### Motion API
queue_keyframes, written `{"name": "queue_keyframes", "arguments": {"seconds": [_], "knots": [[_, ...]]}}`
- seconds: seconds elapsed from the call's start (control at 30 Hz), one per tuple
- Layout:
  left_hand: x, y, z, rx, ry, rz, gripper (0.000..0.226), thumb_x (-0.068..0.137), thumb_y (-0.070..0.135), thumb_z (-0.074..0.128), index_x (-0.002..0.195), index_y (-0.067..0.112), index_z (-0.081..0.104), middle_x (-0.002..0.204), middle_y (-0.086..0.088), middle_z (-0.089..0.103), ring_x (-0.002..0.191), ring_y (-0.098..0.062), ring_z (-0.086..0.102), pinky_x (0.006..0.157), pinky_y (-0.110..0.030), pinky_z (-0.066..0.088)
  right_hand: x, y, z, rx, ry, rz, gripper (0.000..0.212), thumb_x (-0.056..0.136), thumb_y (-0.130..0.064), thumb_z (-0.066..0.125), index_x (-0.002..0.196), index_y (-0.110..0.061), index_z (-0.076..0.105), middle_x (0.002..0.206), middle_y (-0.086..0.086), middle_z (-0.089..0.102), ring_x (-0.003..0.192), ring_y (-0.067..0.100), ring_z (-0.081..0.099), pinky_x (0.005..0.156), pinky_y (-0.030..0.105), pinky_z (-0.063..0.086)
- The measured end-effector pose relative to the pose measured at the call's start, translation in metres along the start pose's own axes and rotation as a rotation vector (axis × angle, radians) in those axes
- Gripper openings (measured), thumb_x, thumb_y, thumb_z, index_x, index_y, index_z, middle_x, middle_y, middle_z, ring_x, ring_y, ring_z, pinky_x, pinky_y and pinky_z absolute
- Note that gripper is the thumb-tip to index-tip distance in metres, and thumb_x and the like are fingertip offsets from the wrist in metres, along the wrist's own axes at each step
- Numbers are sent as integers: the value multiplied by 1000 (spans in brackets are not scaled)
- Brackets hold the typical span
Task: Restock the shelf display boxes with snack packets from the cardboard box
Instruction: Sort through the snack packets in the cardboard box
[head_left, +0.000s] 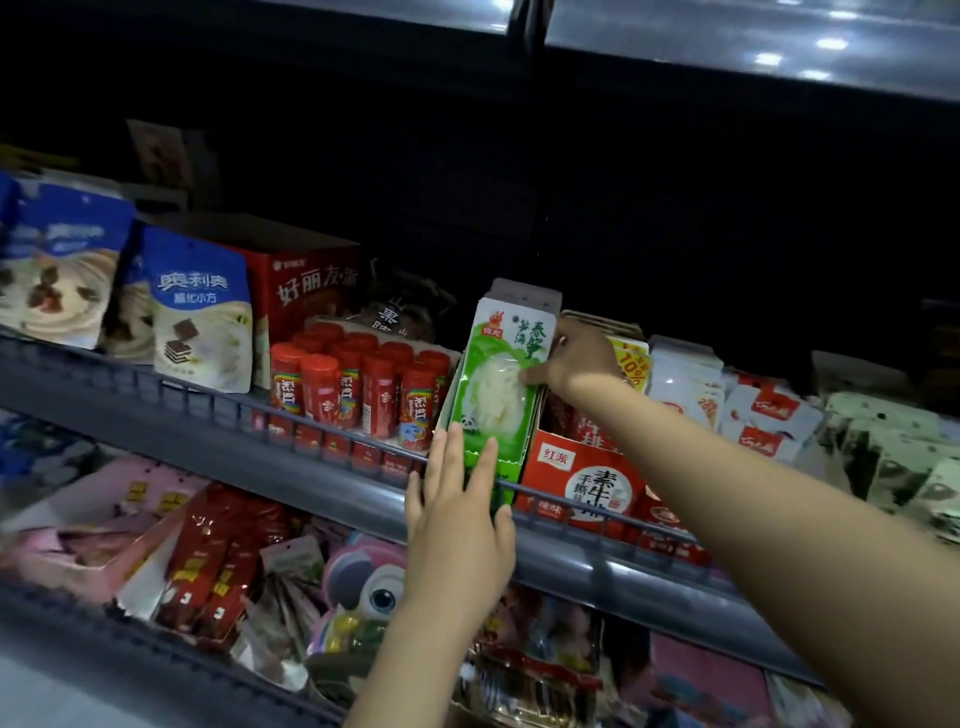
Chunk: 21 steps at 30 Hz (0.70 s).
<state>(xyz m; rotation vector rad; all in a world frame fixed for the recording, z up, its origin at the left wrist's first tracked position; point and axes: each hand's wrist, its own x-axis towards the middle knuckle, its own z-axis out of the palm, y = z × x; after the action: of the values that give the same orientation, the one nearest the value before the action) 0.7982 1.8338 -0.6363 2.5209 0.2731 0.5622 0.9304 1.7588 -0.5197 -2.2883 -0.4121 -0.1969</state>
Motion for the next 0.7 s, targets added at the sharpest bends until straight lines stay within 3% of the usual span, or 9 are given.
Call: {"name": "queue_keyframes", "arguments": {"seconds": [0.13, 0.2, 0.33, 0.43, 0.53, 0.6, 0.7], "knots": [[0, 1, 1, -20, 3, -9, 62, 99, 33, 36, 149, 35, 0, 154, 7, -26, 134, -4, -32, 115, -37, -12, 0, 6, 4, 31, 37, 34, 53, 73, -8, 78, 118, -10, 51, 114, 2, 62, 92, 15, 54, 70, 19, 35], [0, 2, 1, -22, 2, -7, 62, 99, 33, 36, 149, 34, -1, 154, 7, -26, 133, -4, -33, 114, -36, -13, 0, 7, 5, 57, 55, 75, 53, 74, -11, 77, 118, -10, 48, 103, 0, 56, 88, 13, 48, 69, 20, 34], [-2, 2, -1, -49, 11, 10, 61, 99, 32, 36, 150, 33, 1, 154, 5, -25, 134, -5, -32, 113, -34, -14, -5, 10, 1, 92, 112, 91, 45, 77, -16, 76, 114, -14, 50, 101, -3, 52, 88, 13, 49, 68, 20, 37], [-5, 4, -2, -98, 17, 22, 60, 99, 31, 37, 150, 32, 7, 156, 5, -19, 140, -8, -25, 113, -33, -12, -23, 17, 0, 146, 178, -8, 30, 80, -9, 71, 104, -17, 54, 76, -4, 52, 72, 10, 50, 55, 9, 37], [-11, 9, -2, -153, 48, 38, 55, 98, 28, 40, 149, 29, 19, 158, 5, -2, 144, -10, -9, 117, -34, -3, -57, 27, -5, 140, 210, -178, 23, 81, -7, 68, 95, -19, 55, 76, -2, 54, 70, 11, 53, 64, 17, 45], [-18, 14, -2, -188, 99, 58, 49, 97, 25, 43, 145, 24, 32, 156, 2, 18, 144, -14, 9, 117, -35, 8, -83, 32, -9, 107, 225, -249, 21, 82, -12, 68, 97, -22, 57, 85, -2, 55, 72, 4, 51, 66, 13, 44], [-33, 23, 2, -269, 170, 128, 38, 93, 20, 50, 131, 18, 52, 135, -1, 46, 127, -17, 38, 107, -35, 30, -124, 44, -14, 153, 270, -282, 21, 83, -13, 67, 97, -25, 57, 89, -3, 54, 73, 0, 50, 68, 10, 43]]}}
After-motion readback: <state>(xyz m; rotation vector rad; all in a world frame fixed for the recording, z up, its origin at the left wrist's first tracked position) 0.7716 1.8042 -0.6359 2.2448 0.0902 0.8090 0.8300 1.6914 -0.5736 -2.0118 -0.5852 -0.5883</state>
